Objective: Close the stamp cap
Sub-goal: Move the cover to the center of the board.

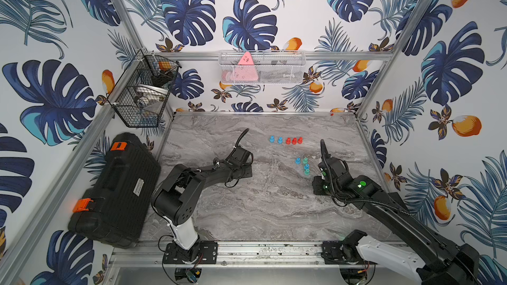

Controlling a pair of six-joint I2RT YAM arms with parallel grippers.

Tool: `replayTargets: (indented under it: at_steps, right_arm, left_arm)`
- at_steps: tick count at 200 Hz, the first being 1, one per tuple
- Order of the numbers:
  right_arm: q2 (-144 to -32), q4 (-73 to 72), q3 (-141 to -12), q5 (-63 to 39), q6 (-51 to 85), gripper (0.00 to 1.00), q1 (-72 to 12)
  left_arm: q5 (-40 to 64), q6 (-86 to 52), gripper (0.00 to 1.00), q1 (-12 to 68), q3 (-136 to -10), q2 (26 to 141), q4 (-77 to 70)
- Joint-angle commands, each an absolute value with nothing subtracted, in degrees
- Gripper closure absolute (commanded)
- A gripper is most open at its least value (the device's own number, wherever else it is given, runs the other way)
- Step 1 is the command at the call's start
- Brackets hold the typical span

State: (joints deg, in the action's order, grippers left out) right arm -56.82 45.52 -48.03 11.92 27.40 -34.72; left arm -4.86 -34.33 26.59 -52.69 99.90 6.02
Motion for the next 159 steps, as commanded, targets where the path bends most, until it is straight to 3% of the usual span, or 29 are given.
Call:
replayTargets:
  at_steps: [1,159]
  right_arm:
    - [-56.9,44.4,-48.2,12.5,27.9,0.64,-34.8]
    - [-54.9,44.4,-47.9,13.4,27.9,0.64,-34.9]
  left_arm:
    - [-3.9,-34.0,0.39,26.5,-52.3,100.1,6.0]
    - [-5.4,-35.7,0.40,38.4,-52.2,102.6,7.7]
